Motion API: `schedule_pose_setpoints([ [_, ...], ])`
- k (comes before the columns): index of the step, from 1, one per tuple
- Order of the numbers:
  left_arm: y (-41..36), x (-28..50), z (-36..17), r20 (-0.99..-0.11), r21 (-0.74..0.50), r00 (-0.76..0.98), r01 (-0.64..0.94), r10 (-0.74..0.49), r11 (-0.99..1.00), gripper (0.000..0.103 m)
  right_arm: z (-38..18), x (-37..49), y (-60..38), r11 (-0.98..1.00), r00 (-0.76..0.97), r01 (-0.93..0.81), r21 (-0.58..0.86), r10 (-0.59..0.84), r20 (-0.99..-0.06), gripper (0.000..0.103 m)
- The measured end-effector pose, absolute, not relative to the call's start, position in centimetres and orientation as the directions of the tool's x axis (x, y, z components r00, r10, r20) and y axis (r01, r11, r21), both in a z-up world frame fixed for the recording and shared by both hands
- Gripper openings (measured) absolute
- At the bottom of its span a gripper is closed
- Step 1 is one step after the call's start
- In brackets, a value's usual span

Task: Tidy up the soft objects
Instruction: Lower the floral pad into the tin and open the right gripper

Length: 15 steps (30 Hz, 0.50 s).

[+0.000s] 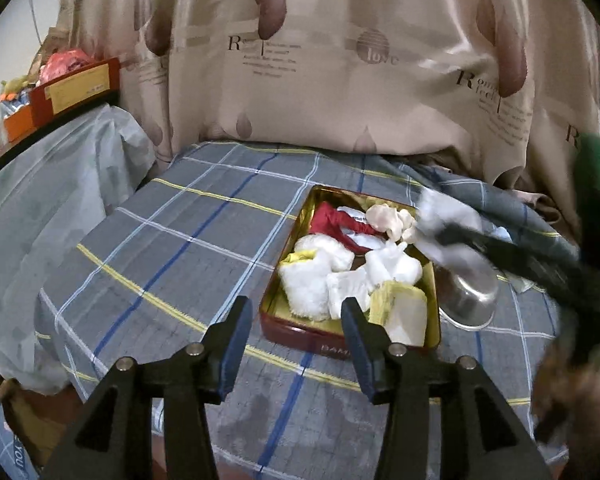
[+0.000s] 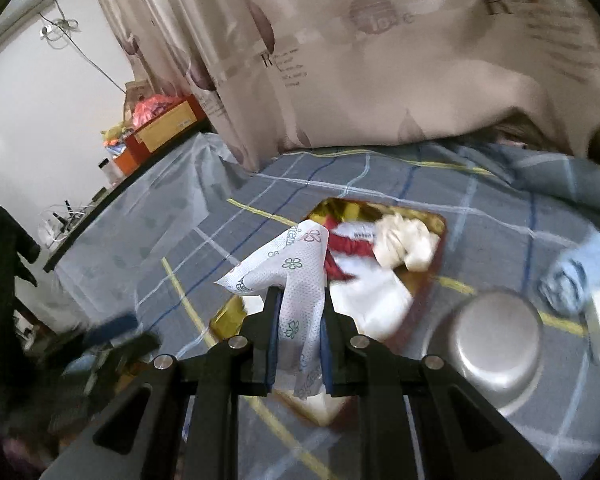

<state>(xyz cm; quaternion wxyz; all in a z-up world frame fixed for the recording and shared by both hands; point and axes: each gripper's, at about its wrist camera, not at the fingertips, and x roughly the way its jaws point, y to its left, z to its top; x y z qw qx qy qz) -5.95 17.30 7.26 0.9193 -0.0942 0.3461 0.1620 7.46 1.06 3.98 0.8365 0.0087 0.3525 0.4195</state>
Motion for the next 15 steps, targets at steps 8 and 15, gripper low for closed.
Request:
schedule_pose_setpoints([
  [8, 18.2, -5.8, 6.3, -0.665, -0.023, 0.697, -0.378, 0.268, 0.925, 0.047, 1.9, 12.5, 6.8, 0.698, 0.393, -0.667, 0.263, 0.629, -0.671, 0.015],
  [15, 19.7, -4.9, 4.5, -0.709, -0.005, 0.647, -0.403, 0.281, 0.915, 0.047, 0.6, 15.7, 10.4, 0.729, 0.394, -0.647, 0.223, 0.57, -0.721, 0.016],
])
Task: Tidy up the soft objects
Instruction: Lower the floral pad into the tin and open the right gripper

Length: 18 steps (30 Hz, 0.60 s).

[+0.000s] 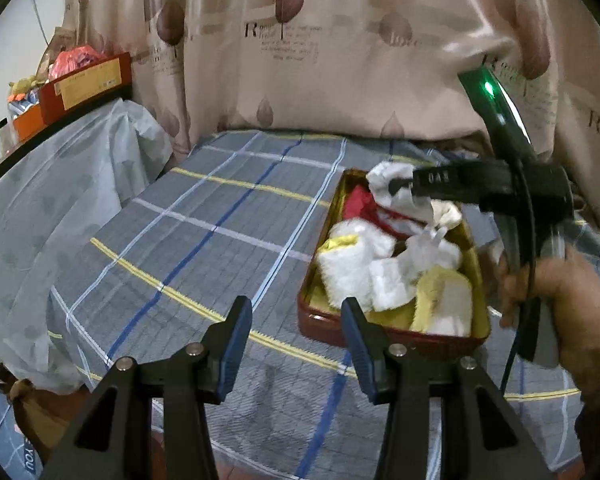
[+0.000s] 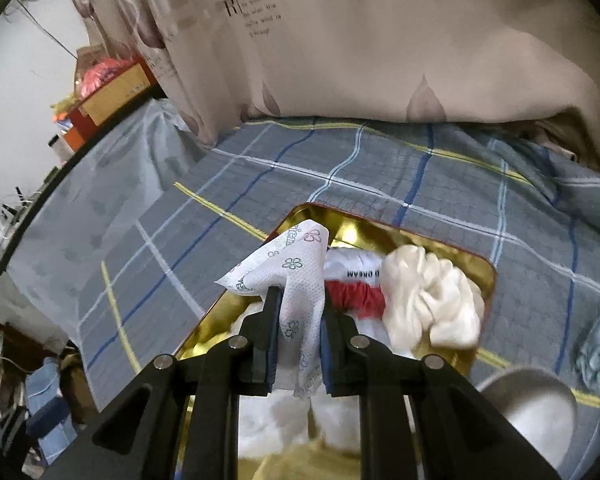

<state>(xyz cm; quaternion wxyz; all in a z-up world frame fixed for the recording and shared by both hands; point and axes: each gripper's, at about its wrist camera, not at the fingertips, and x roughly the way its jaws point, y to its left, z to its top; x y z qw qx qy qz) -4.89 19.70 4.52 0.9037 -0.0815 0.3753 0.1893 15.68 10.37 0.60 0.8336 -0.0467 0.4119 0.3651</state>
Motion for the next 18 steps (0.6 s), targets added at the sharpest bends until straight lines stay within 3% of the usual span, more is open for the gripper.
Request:
schedule_pose_setpoints([
  [13, 21.2, -4.5, 3.1, -0.74, 0.005, 0.604, -0.433, 0.294, 0.902, 0.047, -1.2, 16.7, 13.0, 0.743, 0.408, -0.651, 0.154, 0.513, -0.755, 0.023],
  [15, 21.2, -4.4, 3.1, -0.744, 0.008, 0.599, -0.435, 0.296, 0.9, 0.047, -0.9, 16.6, 12.7, 0.749, 0.422, -0.644, 0.156, 0.519, -0.743, 0.034],
  [17, 21.2, -4.4, 3.0, -0.745, 0.007, 0.598, -0.436, 0.296, 0.9, 0.047, -0.4, 16.3, 12.3, 0.746, 0.434, -0.645, 0.166, 0.537, -0.724, 0.062],
  [18, 21.2, -4.4, 3.0, -0.745, 0.01, 0.597, -0.437, 0.298, 0.9, 0.047, 0.0, 16.1, 12.1, 0.75, 0.453, -0.643, 0.153, 0.534, -0.714, 0.069],
])
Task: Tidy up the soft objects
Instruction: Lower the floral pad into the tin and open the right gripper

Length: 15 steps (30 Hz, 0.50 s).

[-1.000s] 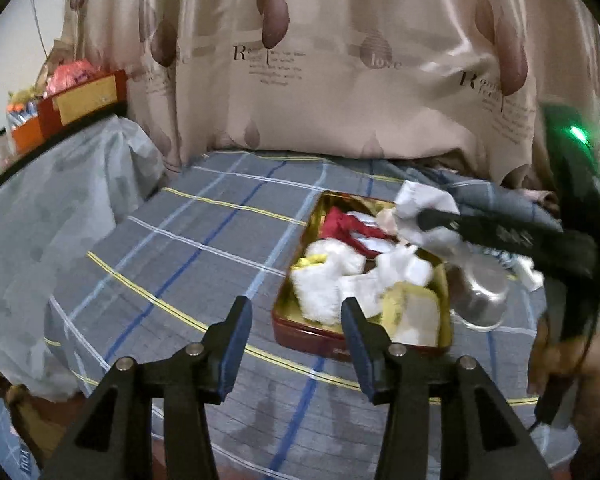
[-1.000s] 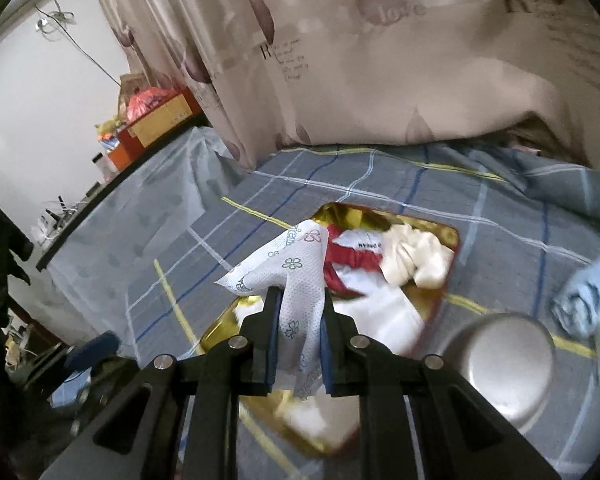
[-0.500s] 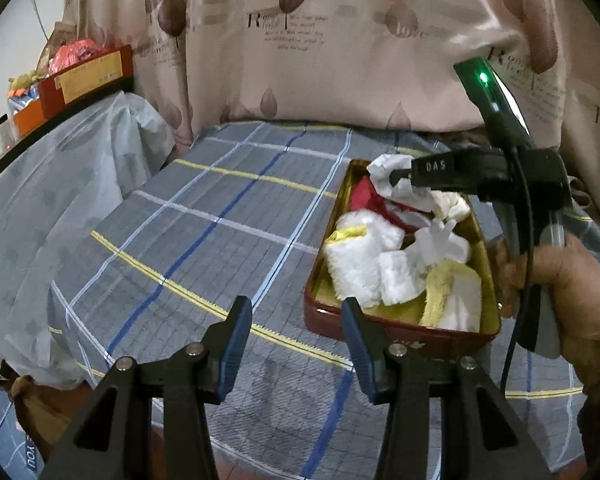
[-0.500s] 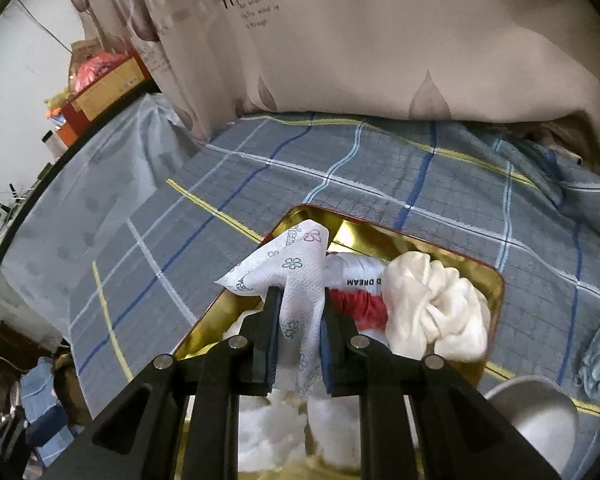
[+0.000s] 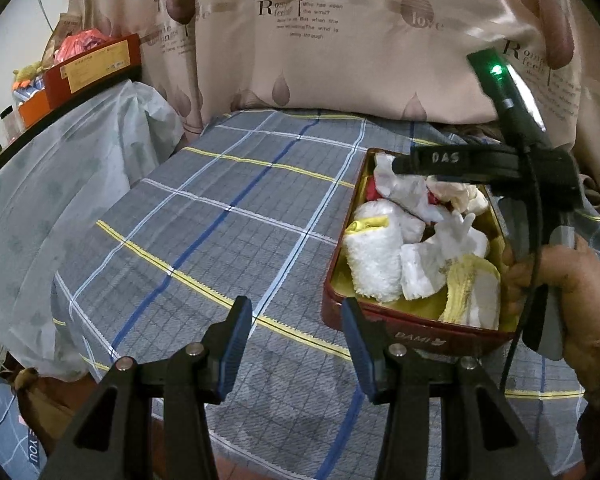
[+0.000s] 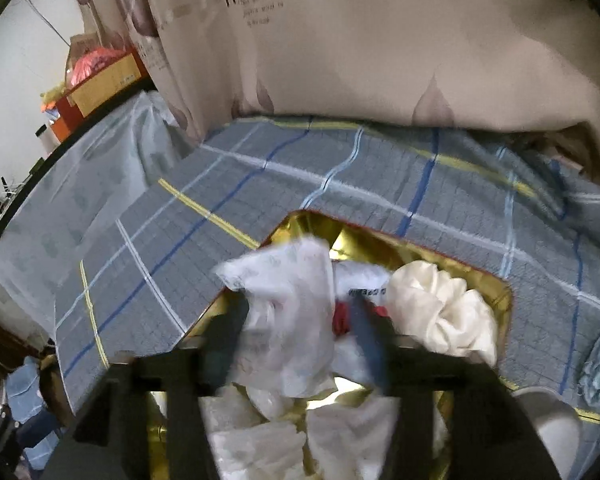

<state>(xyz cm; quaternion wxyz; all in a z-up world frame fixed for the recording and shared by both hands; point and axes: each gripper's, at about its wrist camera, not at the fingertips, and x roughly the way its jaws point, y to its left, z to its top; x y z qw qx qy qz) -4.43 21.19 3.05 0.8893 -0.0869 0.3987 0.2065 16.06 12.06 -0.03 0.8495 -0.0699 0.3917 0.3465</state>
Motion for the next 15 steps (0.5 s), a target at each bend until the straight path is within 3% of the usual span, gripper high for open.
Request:
schedule_pose_setpoints([
  [1, 21.2, -4.4, 3.0, -0.745, 0.011, 0.595, -0.438, 0.299, 0.899, 0.047, 0.3, 15.8, 11.9, 0.752, 0.467, -0.643, 0.144, 0.534, -0.705, 0.076],
  [10, 20.6, -4.5, 3.1, -0.74, 0.035, 0.595, -0.43, 0.312, 0.902, 0.047, 4.1, 11.8, 6.8, 0.756, 0.577, -0.634, 0.163, 0.603, -0.552, 0.077],
  [15, 20.1, -4.6, 3.1, -0.737, 0.05, 0.595, -0.425, 0.32, 0.904, 0.047, 4.9, 7.2, 0.0, 0.8, 0.687, -0.587, 0.126, 0.574, -0.446, 0.088],
])
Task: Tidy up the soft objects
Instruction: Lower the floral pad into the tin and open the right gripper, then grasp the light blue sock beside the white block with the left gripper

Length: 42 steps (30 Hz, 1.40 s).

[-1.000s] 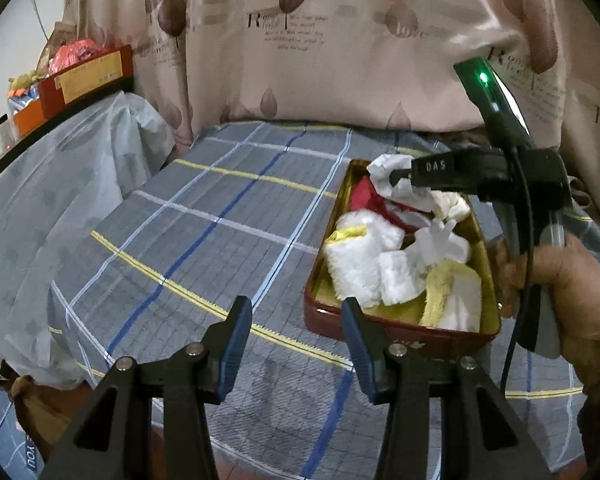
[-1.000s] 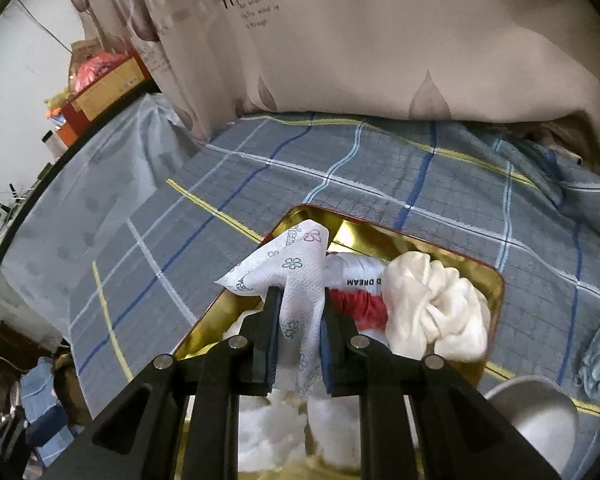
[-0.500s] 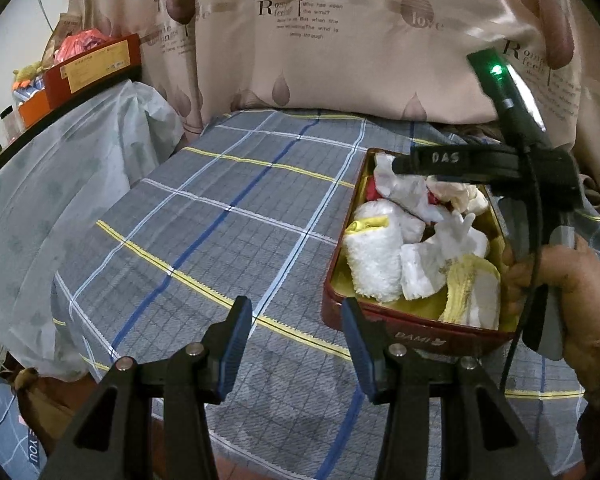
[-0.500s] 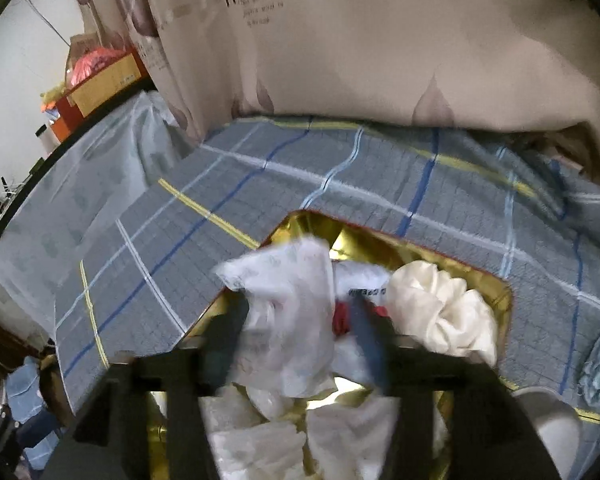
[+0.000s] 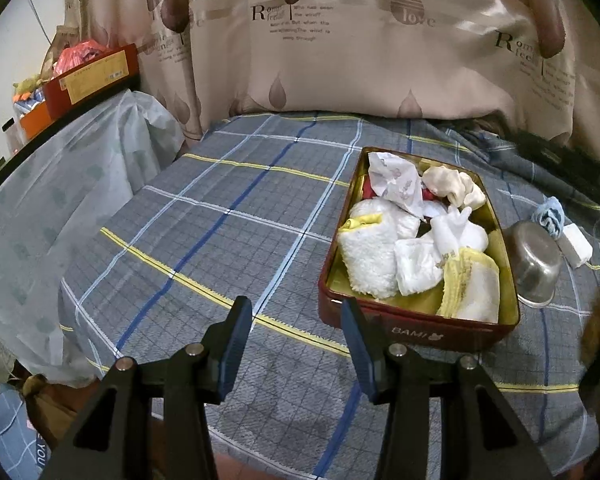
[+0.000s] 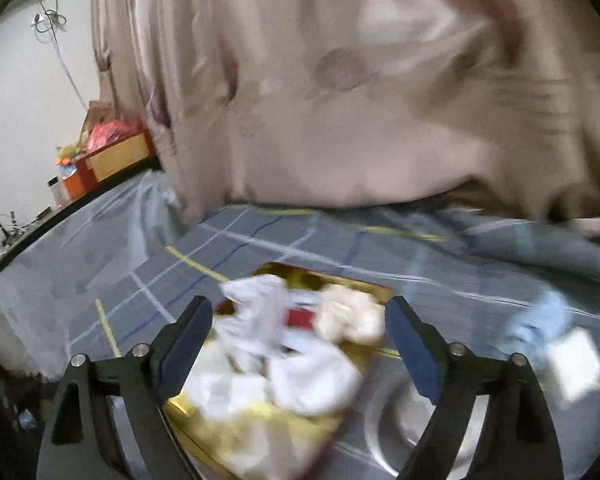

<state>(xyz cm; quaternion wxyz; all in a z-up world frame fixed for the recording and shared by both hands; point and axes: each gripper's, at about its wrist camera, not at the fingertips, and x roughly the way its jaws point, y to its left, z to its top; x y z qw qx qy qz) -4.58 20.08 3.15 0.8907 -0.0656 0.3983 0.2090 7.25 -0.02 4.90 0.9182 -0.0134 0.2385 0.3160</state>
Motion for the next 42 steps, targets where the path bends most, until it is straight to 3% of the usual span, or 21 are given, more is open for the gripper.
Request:
schedule_pose_setpoints([
  [9, 17.6, -4.6, 3.6, -0.716, 0.113, 0.608, -0.384, 0.343, 0.916, 0.047, 1.9, 3.1, -14.3, 0.933, 0.825, -0.36, -0.006, 0.315, -0.469, 0.093],
  [18, 12.8, -3.5, 5.0, -0.697, 0.174, 0.643, -0.276, 0.316, 0.945, 0.047, -2.3, 4.9, -23.7, 0.984, 0.83, -0.161, -0.073, 0.095, -0.549, 0.093],
  [24, 8.3, 0.1, 7.0, -0.699, 0.149, 0.693, -0.101, 0.177, 0.984, 0.047, -2.7, 5.8, -25.8, 0.989, 0.811, -0.148, 0.019, 0.133, -0.57, 0.099],
  [30, 1.4, 7.0, 7.7, -0.737, 0.097, 0.67, 0.232, -0.087, 0.968, 0.049, -2.5, 5.4, -26.5, 0.985, 0.824, -0.16, 0.072, 0.173, -0.54, 0.101],
  [33, -2.3, 11.7, 7.4, -0.748, 0.143, 0.651, 0.353, -0.132, 0.925, 0.049, -2.4, 5.4, -26.5, 0.981, 0.822, -0.177, 0.08, 0.192, -0.536, 0.101],
  [42, -8.0, 24.6, 5.0, -0.863, -0.033, 0.41, 0.54, -0.296, 0.841, 0.049, -2.1, 4.7, -26.6, 0.973, 0.836, -0.211, 0.098, 0.231, -0.498, 0.103],
])
